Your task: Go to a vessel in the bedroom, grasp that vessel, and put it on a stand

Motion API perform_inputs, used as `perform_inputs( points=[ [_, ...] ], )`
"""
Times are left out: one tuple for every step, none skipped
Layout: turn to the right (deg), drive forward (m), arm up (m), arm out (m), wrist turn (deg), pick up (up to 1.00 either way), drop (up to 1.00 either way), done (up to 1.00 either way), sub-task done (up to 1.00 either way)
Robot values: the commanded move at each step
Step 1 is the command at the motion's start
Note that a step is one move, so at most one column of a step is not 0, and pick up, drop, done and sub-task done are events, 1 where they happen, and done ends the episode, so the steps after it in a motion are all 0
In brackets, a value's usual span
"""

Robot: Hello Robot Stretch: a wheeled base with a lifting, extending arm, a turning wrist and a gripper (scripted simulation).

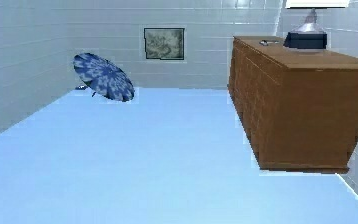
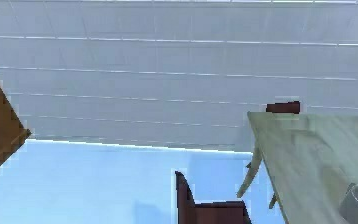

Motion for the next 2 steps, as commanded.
perform_inputs(
  points=[
    [-39.0,0.0,0.0,0.0,0.0,0.0,0.0,0.0,0.0],
    [0.0,0.3,0.0,0.0,0.0,0.0,0.0,0.0,0.0]
  ],
)
